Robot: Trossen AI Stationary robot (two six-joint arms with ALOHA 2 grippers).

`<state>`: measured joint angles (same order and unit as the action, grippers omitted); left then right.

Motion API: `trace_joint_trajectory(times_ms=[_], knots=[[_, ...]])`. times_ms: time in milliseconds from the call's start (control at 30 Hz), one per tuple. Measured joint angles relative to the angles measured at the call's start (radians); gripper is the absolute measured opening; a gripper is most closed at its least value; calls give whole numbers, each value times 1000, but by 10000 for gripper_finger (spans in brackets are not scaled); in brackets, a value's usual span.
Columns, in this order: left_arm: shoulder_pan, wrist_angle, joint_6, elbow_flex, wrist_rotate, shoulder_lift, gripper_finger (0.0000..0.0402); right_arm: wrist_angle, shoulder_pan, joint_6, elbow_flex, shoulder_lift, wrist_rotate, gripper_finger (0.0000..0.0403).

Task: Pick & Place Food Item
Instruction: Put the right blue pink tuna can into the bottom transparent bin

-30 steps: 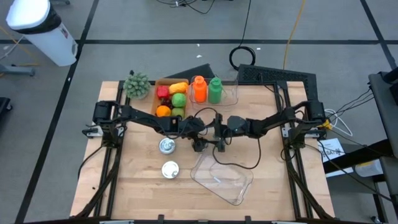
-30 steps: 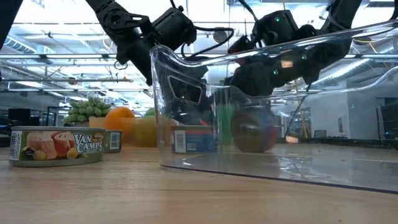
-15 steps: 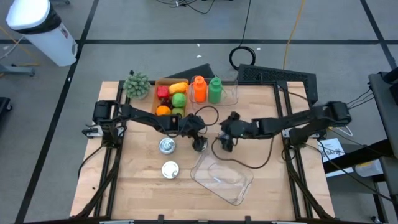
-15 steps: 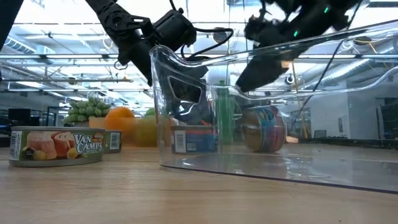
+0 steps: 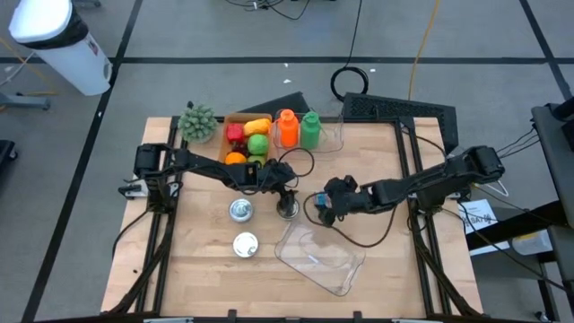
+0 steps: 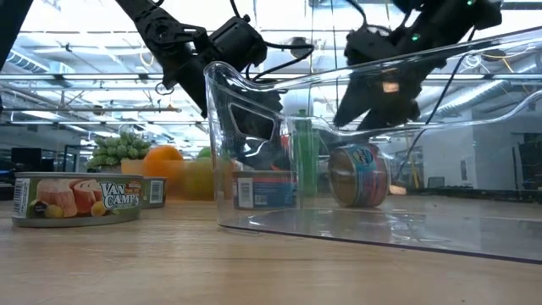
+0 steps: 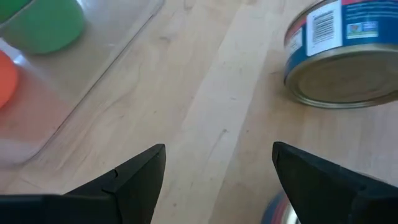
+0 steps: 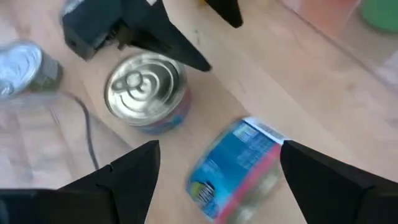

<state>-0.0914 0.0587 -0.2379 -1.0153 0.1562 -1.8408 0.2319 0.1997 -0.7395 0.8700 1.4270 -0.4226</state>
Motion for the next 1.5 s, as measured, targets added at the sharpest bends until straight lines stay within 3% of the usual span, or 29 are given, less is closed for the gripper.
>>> trace_joint_trajectory(times_ms=[400,700,1033,1267,1500], knots=[[2,-4,-27,0,2,0,310,-10,-1,-175,0,96,3,302],[4,-3,-32,0,3,0,310,21,-18,-144,1,104,-60,280],[4,-3,-32,0,3,0,310,-112,-37,194,-3,106,-70,285],[4,-3,-29,0,3,0,310,-166,-35,540,-3,106,-69,285],[5,-16,-27,1,2,0,310,-167,-28,664,0,56,28,286]])
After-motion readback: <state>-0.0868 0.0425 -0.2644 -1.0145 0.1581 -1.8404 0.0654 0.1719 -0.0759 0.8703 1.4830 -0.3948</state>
